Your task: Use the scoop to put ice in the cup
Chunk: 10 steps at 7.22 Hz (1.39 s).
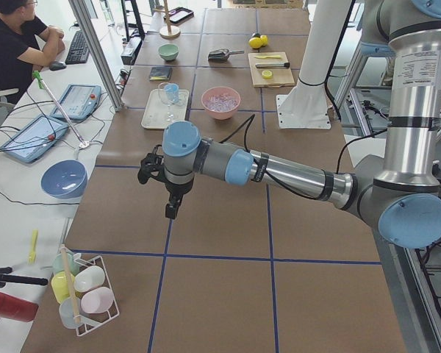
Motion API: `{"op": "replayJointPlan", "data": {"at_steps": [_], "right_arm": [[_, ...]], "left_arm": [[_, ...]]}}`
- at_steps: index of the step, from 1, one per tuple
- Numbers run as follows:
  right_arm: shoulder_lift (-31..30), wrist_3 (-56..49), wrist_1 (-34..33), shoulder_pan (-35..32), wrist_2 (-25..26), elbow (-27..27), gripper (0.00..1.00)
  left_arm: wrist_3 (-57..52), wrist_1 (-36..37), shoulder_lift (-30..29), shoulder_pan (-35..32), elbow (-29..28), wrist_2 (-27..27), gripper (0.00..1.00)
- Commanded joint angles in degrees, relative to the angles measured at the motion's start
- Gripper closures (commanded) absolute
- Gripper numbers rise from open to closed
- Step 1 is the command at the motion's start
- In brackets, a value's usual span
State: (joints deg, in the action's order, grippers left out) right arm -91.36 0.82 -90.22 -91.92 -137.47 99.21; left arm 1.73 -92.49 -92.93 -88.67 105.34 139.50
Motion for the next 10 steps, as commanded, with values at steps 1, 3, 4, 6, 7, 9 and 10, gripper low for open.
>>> {"op": "replayJointPlan", "data": {"at_steps": [1,3,4,6,7,9,10], "right_arm": [[-2.2,2.2,0.7,0.7,-0.3,-0.1,0.0],[-3.8,3.9,3.9,4.3,-0.4,3.1,0.0],[-3.7,13.6,4.4,11.1,0.5,8.8,0.0],[-3.2,17.5,10.4,19.8,1.3,12.8,0.0],[-3.8,17.8,10.5,22.2,8.6,12.9,0.0],[-3.8,38.1,15.4,33.1,12.0,12.9,0.0],[-5.3,45.4,21.5,38.1,14.3,12.4,0.0]], "left_arm": [[0.1,-0.8,-7.9,7.2,1.1,1.9,0.0],[2.4,-0.8,-12.3,15.8,2.3,2.1,0.0],[7.4,-0.9,-15.0,18.8,2.6,2.0,0.0],[10.6,-0.8,-16.2,22.0,4.4,2.0,0.0],[10.7,-0.8,-16.3,22.9,4.7,2.0,0.0],[11.7,-0.9,-17.7,25.3,5.7,1.9,0.0],[11.7,-0.9,-18.6,25.3,5.7,1.8,0.0]]}}
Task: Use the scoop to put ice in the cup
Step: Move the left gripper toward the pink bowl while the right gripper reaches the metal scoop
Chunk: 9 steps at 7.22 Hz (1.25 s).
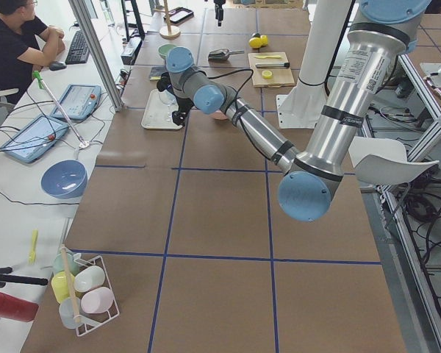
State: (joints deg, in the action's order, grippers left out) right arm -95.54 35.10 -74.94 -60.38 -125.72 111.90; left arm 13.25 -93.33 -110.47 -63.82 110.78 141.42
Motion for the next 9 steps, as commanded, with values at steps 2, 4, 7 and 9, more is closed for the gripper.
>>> {"op": "replayJointPlan", "data": {"at_steps": [2,4,7,9], "right_arm": [[-2.3,16.9,7.0,9.5,2.1,-1.7,0.0],[-2.3,21.5,7.2,12.8,2.2,-2.0,0.0],[-2.4,24.4,7.1,16.0,2.5,-2.1,0.0],[-2.4,24.4,6.9,17.0,2.6,-2.2,0.01]], "left_arm": [[0.1,0.0,-1.5,0.4,0.0,-0.5,0.0],[-0.7,-2.8,-1.3,3.2,-0.2,-0.7,0.0],[-0.8,-19.3,0.2,10.3,-3.6,-0.7,0.0],[-0.8,-39.2,0.2,15.5,-10.5,-7.4,0.0]]}}
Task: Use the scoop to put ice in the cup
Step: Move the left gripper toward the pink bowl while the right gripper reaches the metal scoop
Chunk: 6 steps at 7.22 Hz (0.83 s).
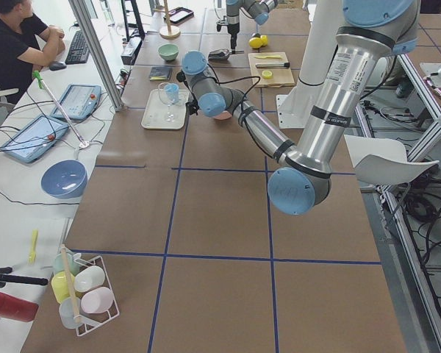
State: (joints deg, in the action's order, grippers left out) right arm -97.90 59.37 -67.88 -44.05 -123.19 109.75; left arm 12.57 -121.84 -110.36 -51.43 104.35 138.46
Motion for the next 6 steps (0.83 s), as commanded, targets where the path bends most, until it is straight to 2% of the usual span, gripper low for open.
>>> {"op": "replayJointPlan", "data": {"at_steps": [1,2,3,4,5,6], "right_arm": [[0.0,0.1,-0.2,1.5,0.1,-1.3,0.05],[0.1,0.0,-0.1,2.6,0.2,-2.5,0.07],[0.0,0.0,-0.1,2.7,0.1,-2.5,0.17],[0.0,-0.7,0.0,2.6,0.1,-2.2,0.51],[0.0,-0.8,0.0,2.5,0.1,-1.9,0.61],[-0.2,-1.0,0.0,2.3,-0.1,-1.5,0.64]], "left_arm": [[-0.2,-12.6,-0.6,6.5,-6.5,-5.8,0.0],[-1.0,-12.6,-0.6,7.8,-7.4,-6.1,0.0],[-2.1,-12.7,-0.3,7.8,-7.3,-6.1,0.0],[-2.1,-13.0,-0.5,7.8,-7.4,-6.0,0.0],[-2.1,-13.0,-0.6,7.8,-7.2,-6.1,0.0],[-2.1,-13.1,-0.6,7.8,-7.2,-6.0,0.0]]}}
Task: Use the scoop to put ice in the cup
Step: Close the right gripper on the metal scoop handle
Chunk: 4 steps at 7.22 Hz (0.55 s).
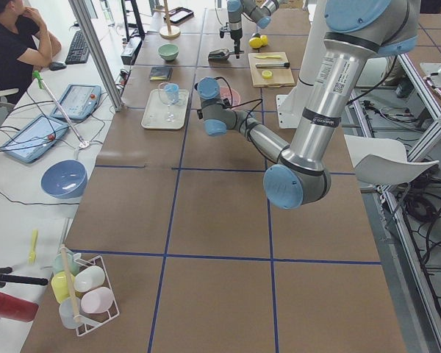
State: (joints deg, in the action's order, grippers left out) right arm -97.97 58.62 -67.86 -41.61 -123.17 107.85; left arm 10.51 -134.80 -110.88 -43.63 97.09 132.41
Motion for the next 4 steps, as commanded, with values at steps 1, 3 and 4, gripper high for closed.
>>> {"op": "replayJointPlan", "data": {"at_steps": [1,3,4], "right_arm": [[-0.6,-0.3,0.0,-0.1,-0.1,0.9,0.64],[-1.7,-0.2,-0.1,-0.2,-0.2,2.1,1.0],[-3.7,0.2,-0.1,-0.1,-0.2,4.6,1.0]], "left_arm": [[0.0,0.0,0.0,0.0,0.2,0.0,0.0],[0.0,0.0,-0.1,0.0,-0.1,0.0,0.0],[0.0,0.0,-0.1,0.0,-0.1,0.0,0.0]]}}
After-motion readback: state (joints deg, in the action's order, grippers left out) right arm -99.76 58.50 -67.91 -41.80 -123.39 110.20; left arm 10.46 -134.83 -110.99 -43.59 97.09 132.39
